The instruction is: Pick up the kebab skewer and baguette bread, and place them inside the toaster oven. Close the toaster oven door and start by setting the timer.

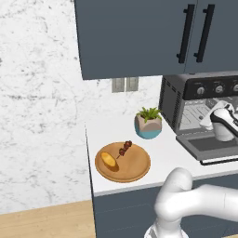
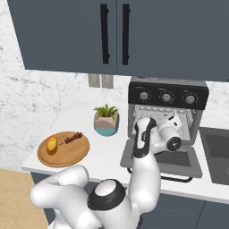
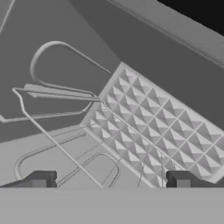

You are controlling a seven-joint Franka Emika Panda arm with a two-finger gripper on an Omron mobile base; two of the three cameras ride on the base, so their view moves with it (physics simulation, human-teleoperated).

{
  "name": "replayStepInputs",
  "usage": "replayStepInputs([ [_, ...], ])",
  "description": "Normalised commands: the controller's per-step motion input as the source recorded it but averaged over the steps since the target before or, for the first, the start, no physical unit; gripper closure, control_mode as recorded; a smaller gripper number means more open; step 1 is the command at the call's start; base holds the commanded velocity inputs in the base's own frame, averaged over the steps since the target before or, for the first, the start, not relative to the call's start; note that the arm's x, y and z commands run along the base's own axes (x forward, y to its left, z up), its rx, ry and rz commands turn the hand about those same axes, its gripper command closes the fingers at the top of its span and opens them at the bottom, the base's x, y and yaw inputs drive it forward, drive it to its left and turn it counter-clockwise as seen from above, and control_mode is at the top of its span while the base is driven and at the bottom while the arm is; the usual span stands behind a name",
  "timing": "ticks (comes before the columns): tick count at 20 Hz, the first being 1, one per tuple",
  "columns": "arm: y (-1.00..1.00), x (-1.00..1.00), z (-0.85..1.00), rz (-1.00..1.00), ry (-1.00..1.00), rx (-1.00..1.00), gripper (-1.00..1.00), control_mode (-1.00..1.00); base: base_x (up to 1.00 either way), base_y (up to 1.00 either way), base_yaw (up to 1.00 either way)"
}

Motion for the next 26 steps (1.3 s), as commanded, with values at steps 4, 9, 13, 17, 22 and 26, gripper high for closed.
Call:
replayStepInputs([
  [4,0.00,0.07,-0.14,-0.01,0.00,0.01,-1.00,-1.00,0.00,0.00,0.00],
  [9,0.00,0.15,-0.17,-0.02,0.00,0.00,-1.00,-1.00,0.00,0.00,0.00],
  [13,-0.02,0.27,-0.04,-0.01,0.00,0.00,-1.00,-1.00,0.00,0.00,0.00],
  [17,-0.01,0.19,-0.16,-0.01,0.00,0.00,-1.00,-1.00,0.00,0.00,0.00],
  [22,-0.01,0.25,-0.15,-0.01,0.00,0.00,-1.00,-1.00,0.00,0.00,0.00],
  [26,-0.04,0.23,-0.01,-0.01,0.00,0.00,-1.00,-1.00,0.00,0.00,0.00],
])
